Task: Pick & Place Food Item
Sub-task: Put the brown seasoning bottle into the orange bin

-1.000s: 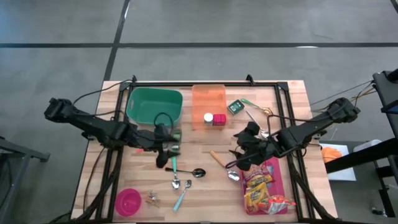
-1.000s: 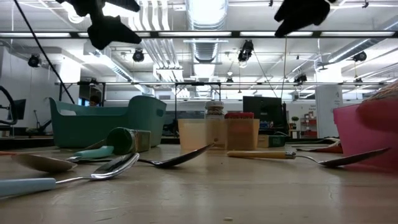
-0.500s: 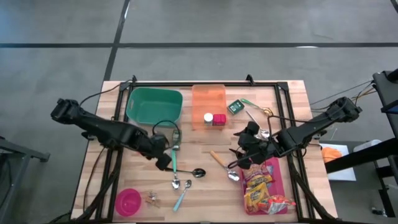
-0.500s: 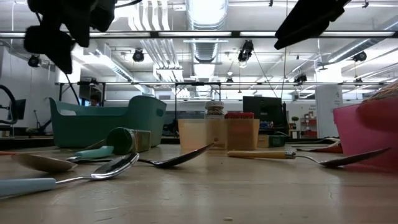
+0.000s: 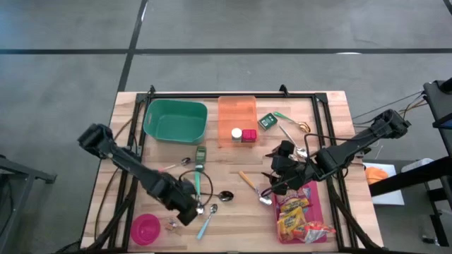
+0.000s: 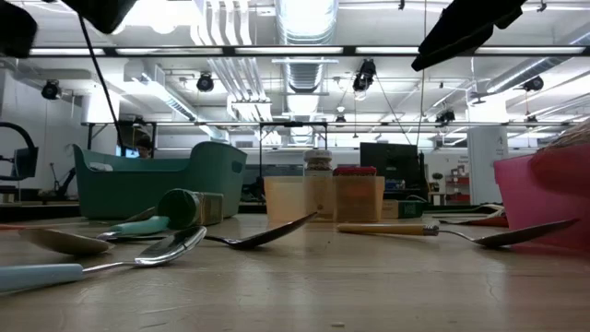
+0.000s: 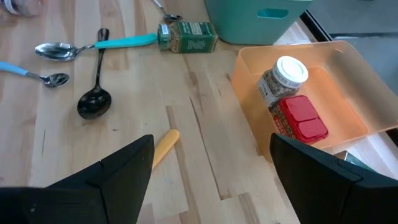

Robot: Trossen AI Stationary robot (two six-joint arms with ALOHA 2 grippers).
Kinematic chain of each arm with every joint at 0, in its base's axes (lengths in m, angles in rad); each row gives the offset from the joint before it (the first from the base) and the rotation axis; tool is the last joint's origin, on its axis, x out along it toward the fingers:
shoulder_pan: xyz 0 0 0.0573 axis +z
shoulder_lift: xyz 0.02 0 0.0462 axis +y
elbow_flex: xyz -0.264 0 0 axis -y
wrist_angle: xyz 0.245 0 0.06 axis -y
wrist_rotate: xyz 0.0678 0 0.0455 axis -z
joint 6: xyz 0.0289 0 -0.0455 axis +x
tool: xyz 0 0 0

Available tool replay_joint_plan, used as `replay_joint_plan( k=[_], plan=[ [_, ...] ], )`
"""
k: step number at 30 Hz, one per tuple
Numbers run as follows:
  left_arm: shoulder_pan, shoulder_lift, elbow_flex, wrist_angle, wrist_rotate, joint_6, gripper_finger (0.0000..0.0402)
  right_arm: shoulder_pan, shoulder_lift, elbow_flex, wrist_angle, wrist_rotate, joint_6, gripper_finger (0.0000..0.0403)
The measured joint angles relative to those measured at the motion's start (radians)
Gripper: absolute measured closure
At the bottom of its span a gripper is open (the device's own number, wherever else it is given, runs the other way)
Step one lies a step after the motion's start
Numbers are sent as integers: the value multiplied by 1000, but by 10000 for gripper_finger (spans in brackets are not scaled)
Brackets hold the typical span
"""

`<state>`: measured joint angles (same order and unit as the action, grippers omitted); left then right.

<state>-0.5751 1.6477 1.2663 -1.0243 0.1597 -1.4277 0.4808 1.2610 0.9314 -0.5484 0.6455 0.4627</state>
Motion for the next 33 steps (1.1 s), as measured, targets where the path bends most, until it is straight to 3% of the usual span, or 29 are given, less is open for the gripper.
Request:
replay_joint_plan(
  k=[4,9,24,33],
  plan=[
    [-44,88,80,-73,2,-21,87,0,0,0,0,0,-3,85],
    [-81,146,85,-67,5,-62,87,0,0,0,2,1,-3,85],
    [-153,156,48,-66,-5,-204,87,0,0,0,3,1,-3,85],
    [-168,157,-52,120,-7,-249,87,0,2,-3,3,0,1,85]
  ],
)
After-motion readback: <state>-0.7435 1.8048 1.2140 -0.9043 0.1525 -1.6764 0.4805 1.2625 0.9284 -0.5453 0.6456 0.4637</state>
